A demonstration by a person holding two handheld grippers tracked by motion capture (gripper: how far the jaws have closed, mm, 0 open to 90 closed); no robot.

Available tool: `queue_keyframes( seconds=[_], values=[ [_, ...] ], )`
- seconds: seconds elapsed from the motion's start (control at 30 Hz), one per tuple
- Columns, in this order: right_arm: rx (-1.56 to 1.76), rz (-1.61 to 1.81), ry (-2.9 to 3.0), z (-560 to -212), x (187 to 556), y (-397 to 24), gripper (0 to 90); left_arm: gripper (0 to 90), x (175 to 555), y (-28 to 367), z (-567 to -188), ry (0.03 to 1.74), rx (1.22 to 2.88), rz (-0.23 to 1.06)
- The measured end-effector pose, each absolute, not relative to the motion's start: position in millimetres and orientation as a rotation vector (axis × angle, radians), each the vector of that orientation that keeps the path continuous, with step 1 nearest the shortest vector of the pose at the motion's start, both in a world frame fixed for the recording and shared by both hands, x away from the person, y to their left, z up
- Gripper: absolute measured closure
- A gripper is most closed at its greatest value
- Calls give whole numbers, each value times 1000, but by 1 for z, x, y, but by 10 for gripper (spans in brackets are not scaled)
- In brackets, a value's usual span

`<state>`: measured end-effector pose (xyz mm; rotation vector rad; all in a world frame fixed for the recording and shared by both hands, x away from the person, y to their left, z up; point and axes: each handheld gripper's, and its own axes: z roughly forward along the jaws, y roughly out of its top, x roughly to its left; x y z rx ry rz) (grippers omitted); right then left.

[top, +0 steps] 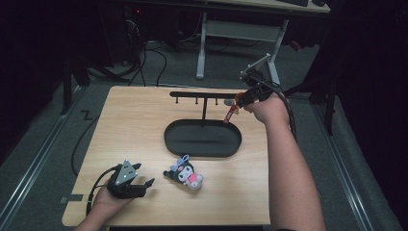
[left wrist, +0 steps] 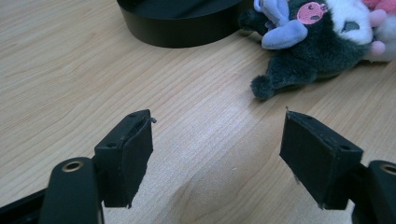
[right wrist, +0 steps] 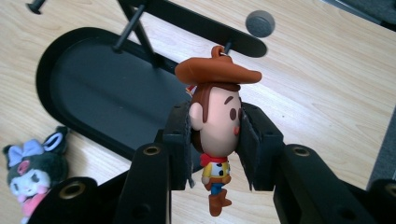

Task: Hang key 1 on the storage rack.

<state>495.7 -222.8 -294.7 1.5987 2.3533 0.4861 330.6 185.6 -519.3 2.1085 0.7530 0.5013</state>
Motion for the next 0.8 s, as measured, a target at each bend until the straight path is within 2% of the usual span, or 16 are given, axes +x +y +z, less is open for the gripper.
queue_keyframes(
  seconds=[0.43,0.8],
  values=[
    [1670,457,2344,-318,496,-242,666,258,330,186,-519,755,2116,497],
    [1695,437,2376,-359,499,-244,664,259,330,184,-520,749,2119,498]
  ],
)
